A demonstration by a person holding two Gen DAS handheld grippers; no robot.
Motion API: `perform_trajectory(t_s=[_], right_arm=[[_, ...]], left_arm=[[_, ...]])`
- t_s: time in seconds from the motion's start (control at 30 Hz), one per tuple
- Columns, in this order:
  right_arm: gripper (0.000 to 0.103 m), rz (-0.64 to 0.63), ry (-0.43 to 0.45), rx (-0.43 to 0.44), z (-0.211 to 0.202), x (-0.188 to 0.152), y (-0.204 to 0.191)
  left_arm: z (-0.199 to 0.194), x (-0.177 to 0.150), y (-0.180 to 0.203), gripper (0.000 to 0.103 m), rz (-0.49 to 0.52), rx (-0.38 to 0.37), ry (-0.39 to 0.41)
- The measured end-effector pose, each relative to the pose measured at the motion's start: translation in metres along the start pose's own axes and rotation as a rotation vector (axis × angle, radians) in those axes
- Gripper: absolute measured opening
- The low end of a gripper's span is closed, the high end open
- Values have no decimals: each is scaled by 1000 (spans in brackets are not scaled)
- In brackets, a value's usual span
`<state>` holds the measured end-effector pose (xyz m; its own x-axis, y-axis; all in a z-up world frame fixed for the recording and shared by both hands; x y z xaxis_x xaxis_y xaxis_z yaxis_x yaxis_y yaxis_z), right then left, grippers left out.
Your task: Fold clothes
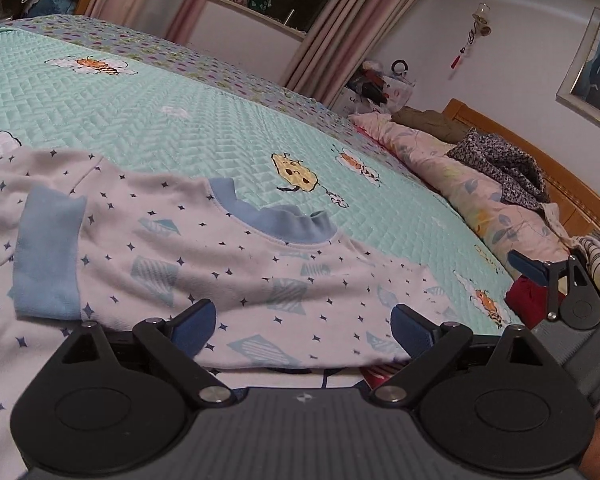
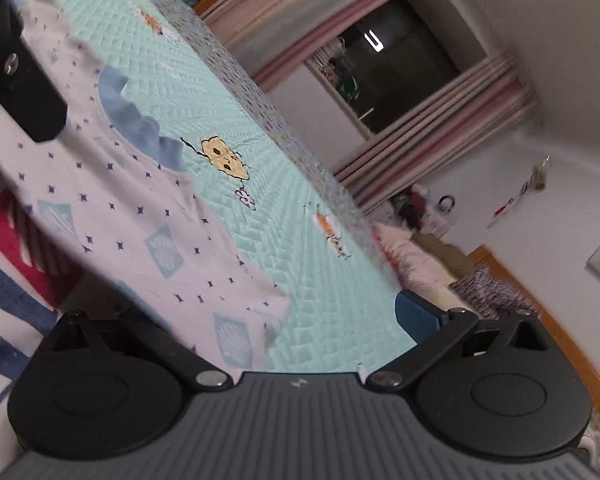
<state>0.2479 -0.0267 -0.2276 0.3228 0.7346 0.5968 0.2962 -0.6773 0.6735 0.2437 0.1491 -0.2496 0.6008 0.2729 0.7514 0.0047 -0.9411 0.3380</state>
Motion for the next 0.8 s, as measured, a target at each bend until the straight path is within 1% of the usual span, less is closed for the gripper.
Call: perform_trajectory(t_s=[0.1,0.17,0.2,0.37,0.57,0.63,0.7,0.73,0.77,0.8], right_arm=[[102,145,-108,-70,8,-28,26],[102,234,-114,-59,8,-42,36],[102,249,-113,-50,10,-45,35],[102,196,-98,-86,7,-40,33],[102,155,-27,-57,-19,-23,26],[102,154,-57,-36,-12,-32,25],[102,185,-88,-30,-6,-44,30],[102,239,-91,-7,-5,-48,36],[102,278,-98,3,-4,-49,38],[102,281,-98,-1,-6,-46,37]], left_arm=[[2,-2,4,95,43,27,-2],[3,-4,6,95,67,42,-2],[3,-4,6,95,70,44,-2],[3,-3,3,95,64,38,-1],[3,-4,5,95,71,43,2],[3,-4,5,95,72,43,3],[2,-4,5,95,72,44,3],[2,-4,5,95,73,44,4],[2,-4,5,95,73,45,4],[2,-4,5,95,74,46,4]])
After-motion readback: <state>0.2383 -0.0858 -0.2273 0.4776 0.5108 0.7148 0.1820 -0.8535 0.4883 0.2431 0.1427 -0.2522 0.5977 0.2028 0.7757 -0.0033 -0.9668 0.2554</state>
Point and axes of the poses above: each gripper's, at about its wrist camera, not at the fingertips, and z roughly the way its jaws point, y to its right, x to its top, the point moved 10 cm from there along z, roughly the way its jaws point, and after that the axes turned 14 degrees about x, right-handed, at the moved point
